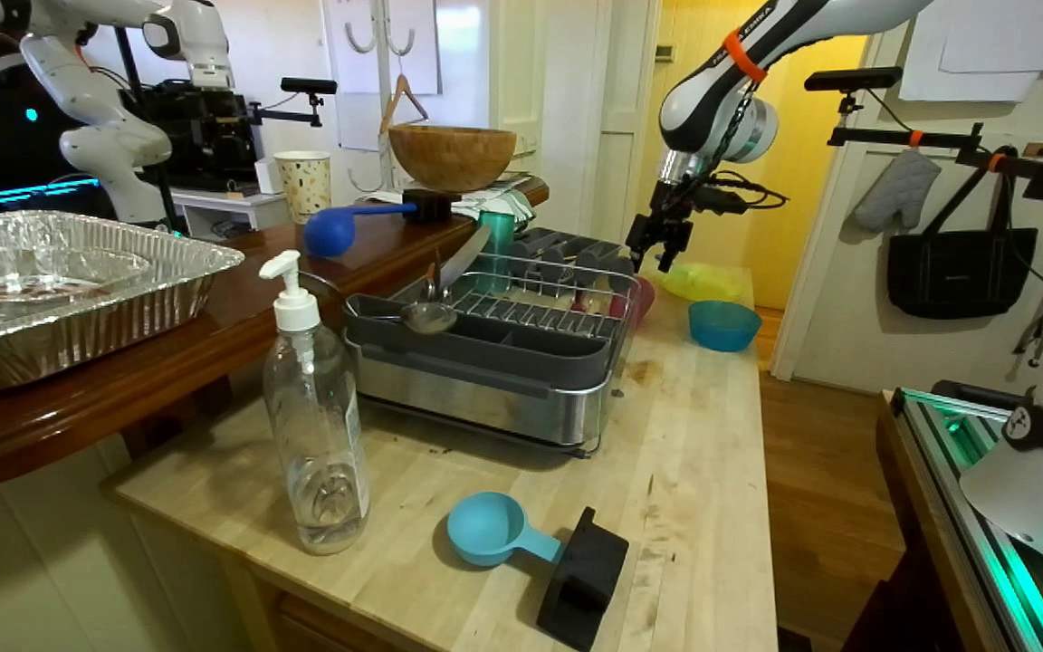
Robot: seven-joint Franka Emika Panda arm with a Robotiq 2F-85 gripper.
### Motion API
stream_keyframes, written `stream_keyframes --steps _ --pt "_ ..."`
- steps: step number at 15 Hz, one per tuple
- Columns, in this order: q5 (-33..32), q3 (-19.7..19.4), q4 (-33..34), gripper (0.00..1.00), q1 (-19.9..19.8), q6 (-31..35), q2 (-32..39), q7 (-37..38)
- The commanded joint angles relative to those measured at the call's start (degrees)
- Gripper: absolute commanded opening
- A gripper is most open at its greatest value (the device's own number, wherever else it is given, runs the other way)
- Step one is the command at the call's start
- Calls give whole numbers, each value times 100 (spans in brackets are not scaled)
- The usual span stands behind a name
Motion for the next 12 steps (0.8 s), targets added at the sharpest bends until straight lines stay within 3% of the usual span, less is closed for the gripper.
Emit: stream_keyframes --steps 1,12 --pt "658 168 269 100 -258 -630 181 -489" --pt "3009 425 730 100 -518 -910 772 -1342"
